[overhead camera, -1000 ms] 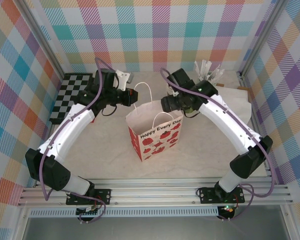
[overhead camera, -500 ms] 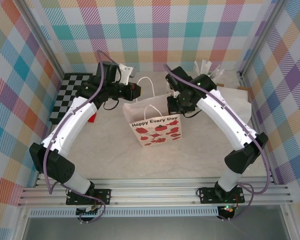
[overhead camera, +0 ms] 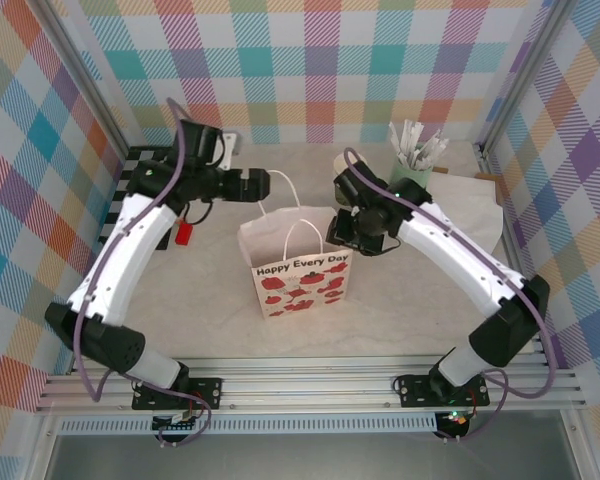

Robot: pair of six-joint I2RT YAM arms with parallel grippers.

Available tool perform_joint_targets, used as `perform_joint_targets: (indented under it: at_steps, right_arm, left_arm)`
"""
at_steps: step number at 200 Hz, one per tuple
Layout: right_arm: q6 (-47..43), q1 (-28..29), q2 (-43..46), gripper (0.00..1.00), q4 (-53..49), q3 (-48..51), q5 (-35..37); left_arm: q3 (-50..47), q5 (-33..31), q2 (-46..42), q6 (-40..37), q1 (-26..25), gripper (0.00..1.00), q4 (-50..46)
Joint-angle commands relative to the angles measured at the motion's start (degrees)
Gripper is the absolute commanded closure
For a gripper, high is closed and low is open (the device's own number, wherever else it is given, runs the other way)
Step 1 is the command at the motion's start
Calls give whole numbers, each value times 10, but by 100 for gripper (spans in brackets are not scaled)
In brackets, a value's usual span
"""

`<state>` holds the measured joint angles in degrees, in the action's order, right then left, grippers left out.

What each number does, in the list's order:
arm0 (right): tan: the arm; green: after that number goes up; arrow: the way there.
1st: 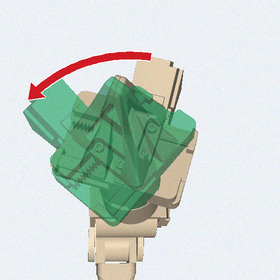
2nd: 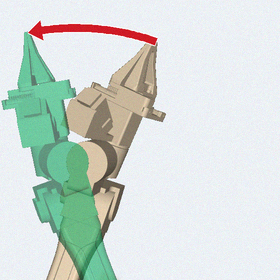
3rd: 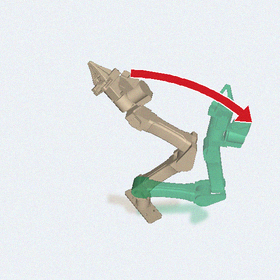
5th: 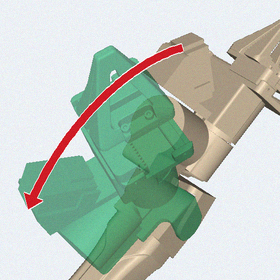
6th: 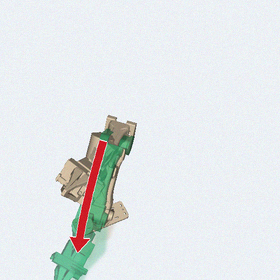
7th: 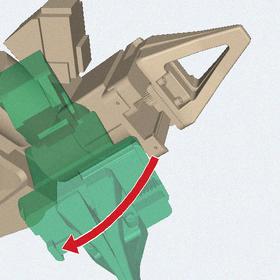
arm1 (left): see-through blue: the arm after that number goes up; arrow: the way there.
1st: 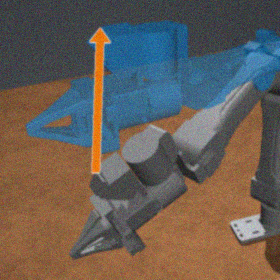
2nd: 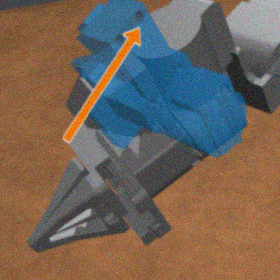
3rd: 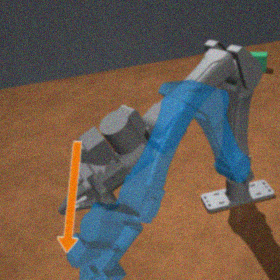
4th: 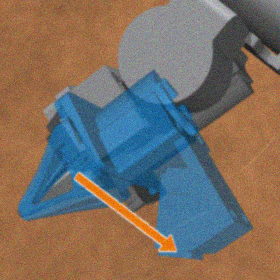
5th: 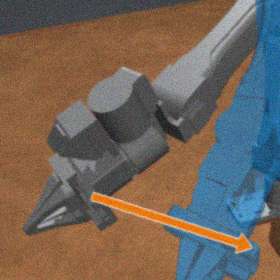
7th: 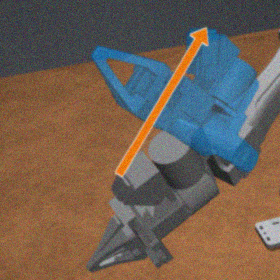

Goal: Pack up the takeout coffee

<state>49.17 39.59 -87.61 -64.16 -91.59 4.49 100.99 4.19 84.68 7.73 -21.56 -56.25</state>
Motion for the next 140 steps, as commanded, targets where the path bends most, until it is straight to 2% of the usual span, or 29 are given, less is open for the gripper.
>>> perform_joint_targets:
  at_steps: [1, 8, 11, 32, 52, 75, 89, 111, 127, 140]
  right_arm:
    - [-34, 0, 49, 20, 45, -3, 61]
    - [-75, 0, 59, 3, 57, -5, 74]
    - [-94, 0, 62, 0, 62, -5, 79]
    - [-231, -11, 84, 0, 123, 17, 88]
    - [-428, -28, 81, 0, 165, 27, -40]
    - [-566, -28, 31, 4, 136, -26, -86]
    - [-585, -28, -9, 6, 115, -73, -95]
    - [-594, -28, -47, 7, 121, -119, -152]
    - [-544, -40, -82, 7, 116, -167, -106]
    - [-481, -70, -126, 7, 69, -242, -133]
  left_arm:
    - [-13, -87, -59, 38, 3, 0, -87]
    - [-30, -72, -73, 50, 1, 0, -90]
    - [-39, -65, -80, 56, 0, 0, -89]
    - [-105, -44, -135, 101, -3, 0, -71]
    - [-143, -8, -169, 110, -2, 0, -44]
    - [-146, 3, -153, 102, -2, 0, -25]
    - [-137, -15, -130, 97, -2, 0, -17]
    - [-120, -33, -107, 86, -2, 0, -11]
    - [-127, -40, -112, 87, -2, 2, 8]
    - [-138, -49, -117, 90, -2, 7, 17]
